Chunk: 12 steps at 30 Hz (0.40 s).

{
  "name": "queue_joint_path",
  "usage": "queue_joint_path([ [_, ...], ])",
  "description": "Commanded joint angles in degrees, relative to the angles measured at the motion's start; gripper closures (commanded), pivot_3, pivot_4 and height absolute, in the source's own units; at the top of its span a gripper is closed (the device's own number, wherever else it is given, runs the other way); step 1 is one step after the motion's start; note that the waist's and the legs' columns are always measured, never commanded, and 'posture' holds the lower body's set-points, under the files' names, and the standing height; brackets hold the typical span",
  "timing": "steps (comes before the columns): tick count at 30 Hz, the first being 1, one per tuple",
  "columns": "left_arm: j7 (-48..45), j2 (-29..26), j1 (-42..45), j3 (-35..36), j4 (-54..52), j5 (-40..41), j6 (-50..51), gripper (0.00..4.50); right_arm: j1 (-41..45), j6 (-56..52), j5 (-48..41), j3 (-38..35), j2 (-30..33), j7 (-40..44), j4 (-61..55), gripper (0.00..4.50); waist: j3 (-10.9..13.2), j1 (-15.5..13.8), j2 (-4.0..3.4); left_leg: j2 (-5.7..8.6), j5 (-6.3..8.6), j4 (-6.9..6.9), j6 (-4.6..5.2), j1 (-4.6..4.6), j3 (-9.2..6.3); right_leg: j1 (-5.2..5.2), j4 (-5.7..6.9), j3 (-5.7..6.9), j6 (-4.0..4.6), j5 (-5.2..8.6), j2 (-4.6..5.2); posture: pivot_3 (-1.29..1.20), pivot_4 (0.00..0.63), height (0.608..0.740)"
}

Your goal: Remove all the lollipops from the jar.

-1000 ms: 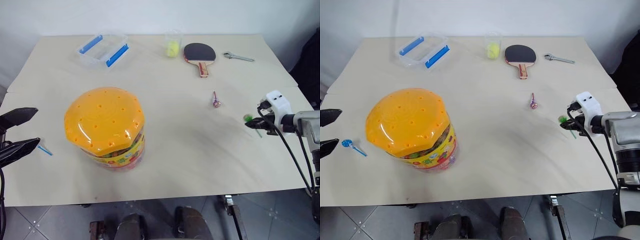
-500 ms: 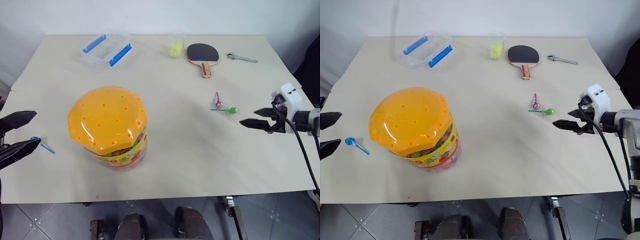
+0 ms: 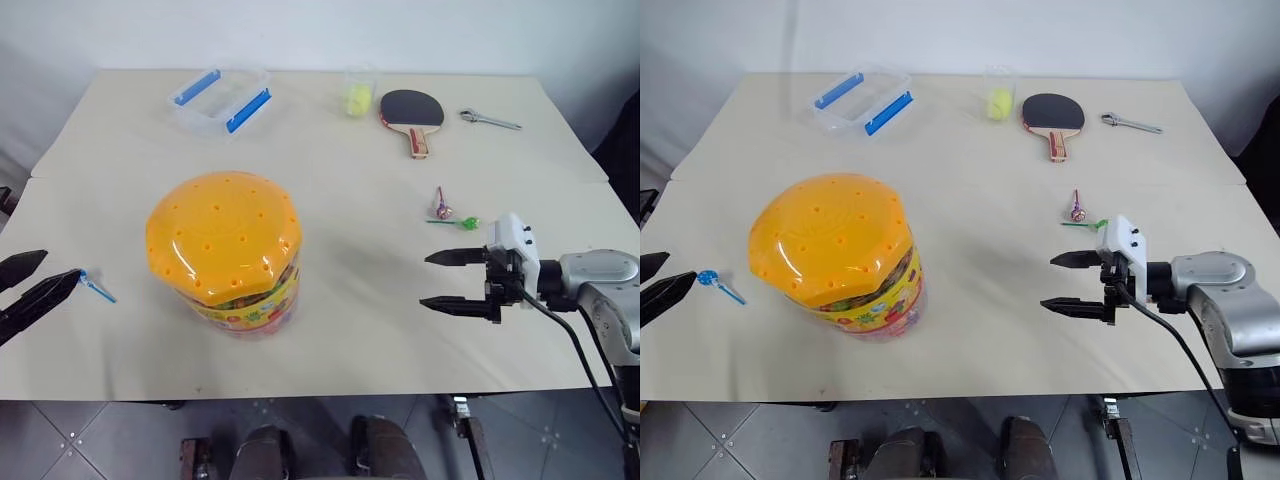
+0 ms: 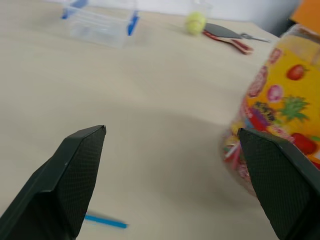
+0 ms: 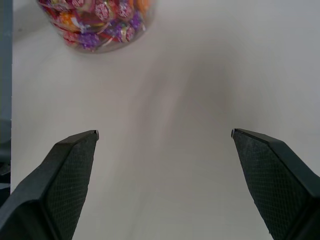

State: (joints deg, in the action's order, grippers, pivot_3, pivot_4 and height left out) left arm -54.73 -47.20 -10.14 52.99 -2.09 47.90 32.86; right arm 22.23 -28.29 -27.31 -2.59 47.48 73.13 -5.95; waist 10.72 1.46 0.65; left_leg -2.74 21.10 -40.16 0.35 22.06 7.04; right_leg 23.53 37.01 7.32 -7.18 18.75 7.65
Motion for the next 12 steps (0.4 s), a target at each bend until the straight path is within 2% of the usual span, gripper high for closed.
queue_joint_path([
  [1, 2.16, 5.13, -2.83, 0.99, -5.15, 0.72, -2.05, 0.0, 0.45, 3.96, 1.63, 3.26, -3.75, -0.35, 1.81, 0.05, -0.05, 0.06, 0.08, -0.01, 0.0, 0.01, 0.0, 0.0, -0.03, 0.0, -0.01, 0.02, 0.0, 0.0, -0.01, 0.0, 0.15, 0.74],
  [5, 2.93, 9.44, -5.72, 0.41, -9.77, 0.64, -3.82, 0.0, 0.52, 4.27, 1.97, 3.79, -6.51, -2.91, 1.76, 0.05, -0.06, 0.0, 0.1, 0.0, 0.0, 0.0, 0.0, 0.0, -0.03, 0.0, 0.0, 0.03, 0.0, 0.0, -0.01, 0.0, 0.15, 0.74],
  [12, 6.61, 11.96, -7.11, -0.74, -13.33, -0.15, -6.1, 0.0, -3.58, 5.08, 2.1, 1.84, -7.88, -8.08, 1.0, 0.05, -0.2, -1.44, 0.33, 0.0, 0.01, -0.13, 0.02, 0.01, -0.13, -0.12, 0.0, 0.06, 0.0, 0.0, 0.03, 0.0, 0.15, 0.74],
])
